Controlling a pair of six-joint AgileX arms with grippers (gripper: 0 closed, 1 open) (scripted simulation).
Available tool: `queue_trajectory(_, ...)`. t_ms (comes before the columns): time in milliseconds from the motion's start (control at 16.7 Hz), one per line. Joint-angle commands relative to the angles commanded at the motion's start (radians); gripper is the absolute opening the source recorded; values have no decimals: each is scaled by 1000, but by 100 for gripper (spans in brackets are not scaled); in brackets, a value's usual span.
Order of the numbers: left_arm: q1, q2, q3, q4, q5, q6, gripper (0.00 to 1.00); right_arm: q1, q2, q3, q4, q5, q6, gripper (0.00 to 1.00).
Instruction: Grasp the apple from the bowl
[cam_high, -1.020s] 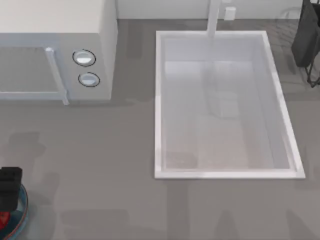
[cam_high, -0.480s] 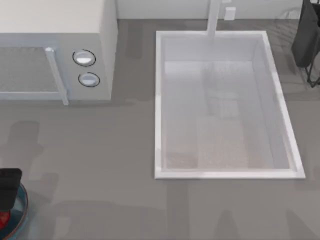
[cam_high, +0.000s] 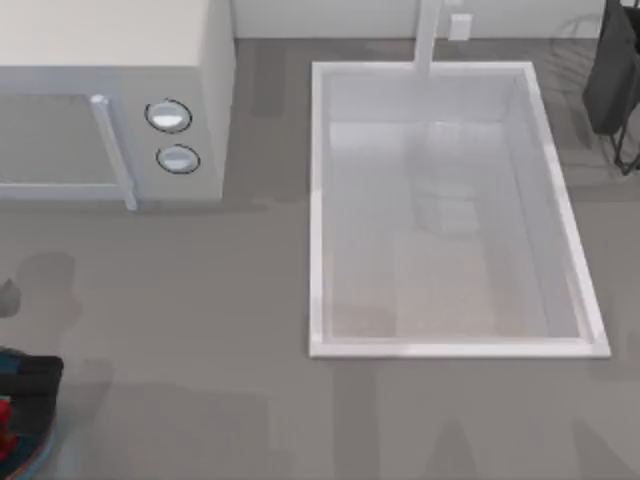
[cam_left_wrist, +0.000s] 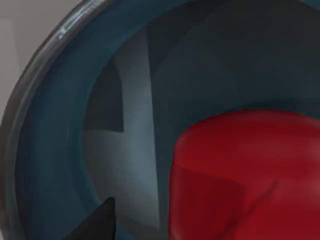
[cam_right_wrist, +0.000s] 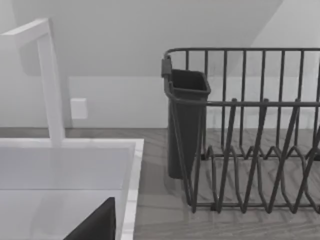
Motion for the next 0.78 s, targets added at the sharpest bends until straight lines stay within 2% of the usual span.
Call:
queue_trajectory(300,4,111,-137,258,0,4,100,0,0,0,0,0,0,100)
queue_trajectory(660,5,134,-164,295,0,5,100,0,0,0,0,0,0,100)
queue_trajectory(780,5,134,-164,295,0,5,85,0,0,0,0,0,0,100)
